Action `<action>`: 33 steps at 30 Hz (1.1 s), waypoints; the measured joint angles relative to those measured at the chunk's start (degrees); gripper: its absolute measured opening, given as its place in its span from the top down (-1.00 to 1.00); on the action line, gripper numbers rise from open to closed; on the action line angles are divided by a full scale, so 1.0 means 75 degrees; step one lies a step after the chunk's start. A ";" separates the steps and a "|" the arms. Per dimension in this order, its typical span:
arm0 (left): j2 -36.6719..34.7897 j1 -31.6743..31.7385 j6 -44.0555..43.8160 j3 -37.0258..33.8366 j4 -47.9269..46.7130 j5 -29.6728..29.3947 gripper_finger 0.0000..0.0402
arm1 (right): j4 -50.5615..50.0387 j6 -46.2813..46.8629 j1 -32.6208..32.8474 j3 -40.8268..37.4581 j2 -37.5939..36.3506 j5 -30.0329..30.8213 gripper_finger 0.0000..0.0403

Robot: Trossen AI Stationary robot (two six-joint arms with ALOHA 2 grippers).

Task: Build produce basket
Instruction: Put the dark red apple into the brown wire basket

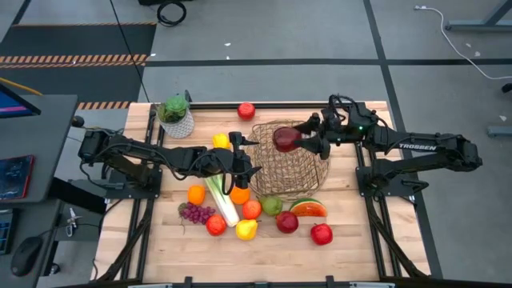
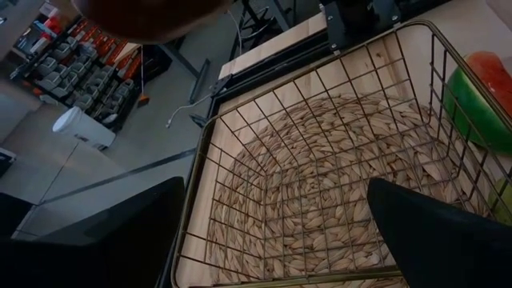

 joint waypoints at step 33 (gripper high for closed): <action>0.0003 0.0001 -0.0343 0.0000 -0.0102 -0.0012 -0.99 | 0.0050 -0.8994 0.0139 -0.0003 0.0000 0.2719 -0.63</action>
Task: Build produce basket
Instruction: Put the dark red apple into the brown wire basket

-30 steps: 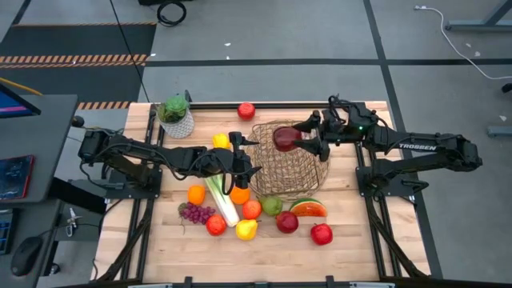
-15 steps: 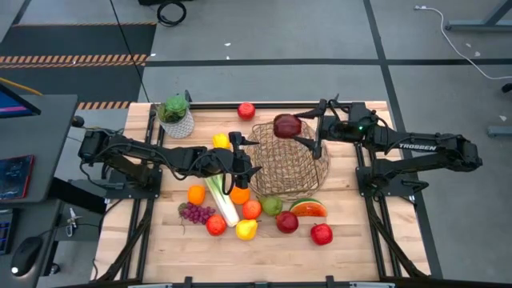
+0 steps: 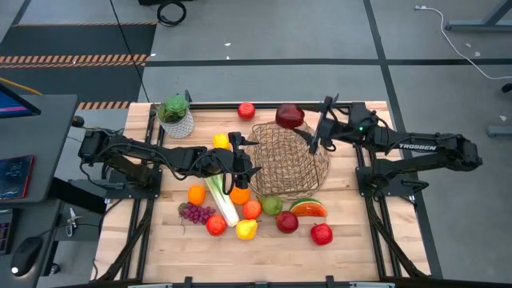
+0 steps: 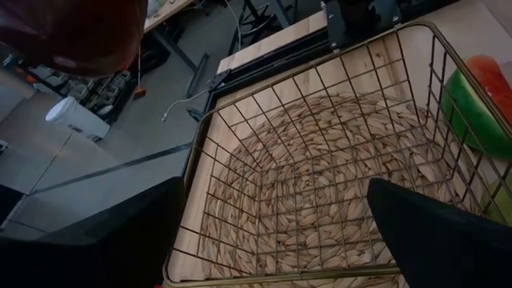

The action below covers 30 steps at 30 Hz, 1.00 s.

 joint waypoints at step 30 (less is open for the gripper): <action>0.0000 -0.0132 0.0362 0.0000 -0.0006 -0.0508 -0.99 | -0.1250 0.7237 0.0266 -0.0093 0.1715 -0.2869 -0.63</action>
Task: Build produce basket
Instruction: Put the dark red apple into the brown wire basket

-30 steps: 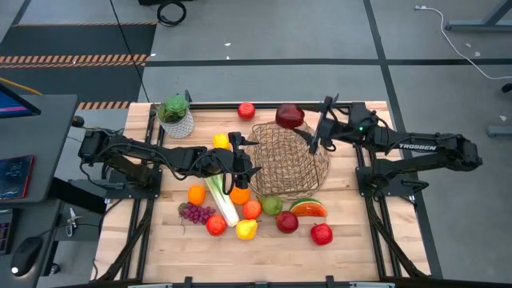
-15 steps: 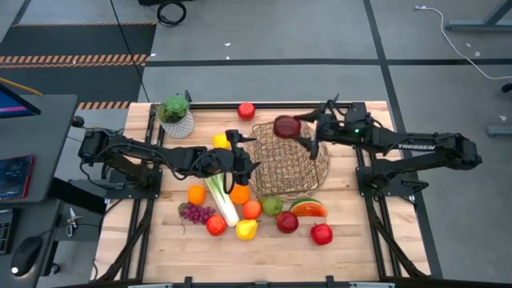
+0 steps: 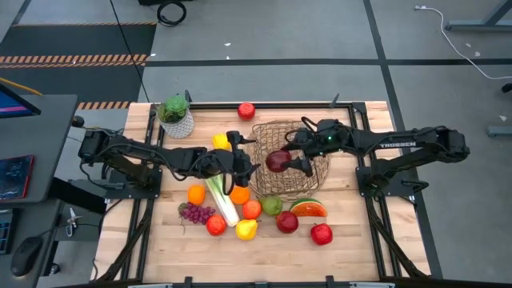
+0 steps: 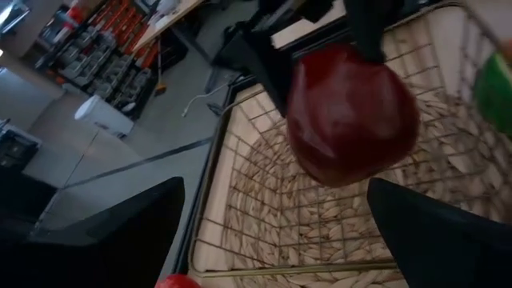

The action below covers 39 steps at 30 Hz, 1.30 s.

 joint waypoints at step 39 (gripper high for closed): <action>0.0519 0.0091 0.3707 0.0006 0.2821 0.0054 -0.99 | 0.4061 0.0831 0.0410 0.0003 0.0482 -0.0309 -0.63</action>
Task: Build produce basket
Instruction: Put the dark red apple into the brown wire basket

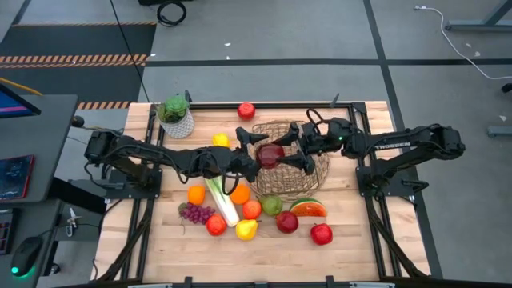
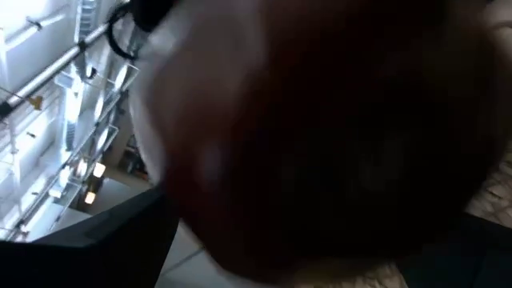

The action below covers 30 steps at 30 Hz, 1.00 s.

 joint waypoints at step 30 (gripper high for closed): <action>0.0003 -0.0013 -0.0219 -0.0012 0.0110 0.0661 -0.99 | -0.0140 -0.0034 -0.0133 0.0009 0.0163 0.0299 -0.63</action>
